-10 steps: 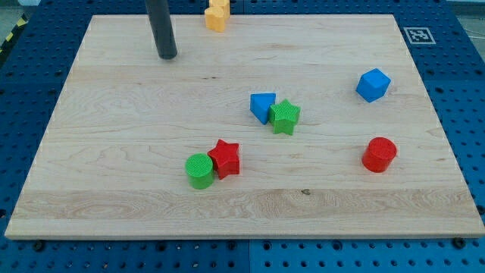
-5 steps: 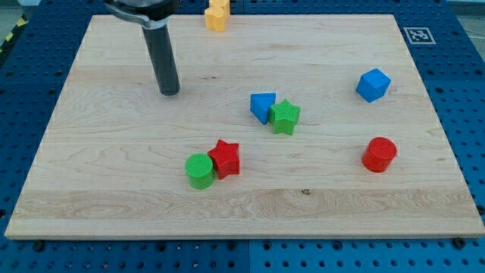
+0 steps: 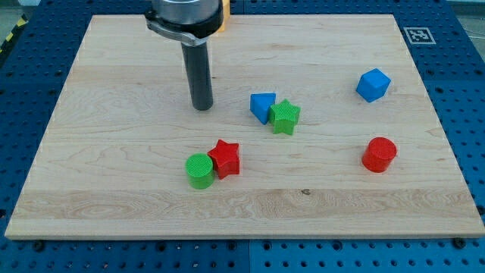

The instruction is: Move the blue triangle into the blue cube

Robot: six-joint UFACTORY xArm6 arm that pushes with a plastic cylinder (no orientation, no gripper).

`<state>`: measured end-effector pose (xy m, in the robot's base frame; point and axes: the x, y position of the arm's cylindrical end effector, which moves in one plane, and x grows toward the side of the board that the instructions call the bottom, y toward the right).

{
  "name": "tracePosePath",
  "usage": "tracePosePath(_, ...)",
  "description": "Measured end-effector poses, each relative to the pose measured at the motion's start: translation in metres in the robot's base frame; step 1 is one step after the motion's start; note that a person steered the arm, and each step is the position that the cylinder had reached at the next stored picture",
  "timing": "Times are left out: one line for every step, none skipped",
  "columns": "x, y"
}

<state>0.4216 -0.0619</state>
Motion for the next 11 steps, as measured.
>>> tracePosePath(0.002, 0.013)
tracePosePath(0.004, 0.024)
tracePosePath(0.005, 0.038)
tracePosePath(0.007, 0.049)
tracePosePath(0.007, 0.059)
tracePosePath(0.007, 0.074)
tracePosePath(0.007, 0.089)
tracePosePath(0.007, 0.110)
tracePosePath(0.007, 0.132)
tracePosePath(0.007, 0.157)
tracePosePath(0.007, 0.179)
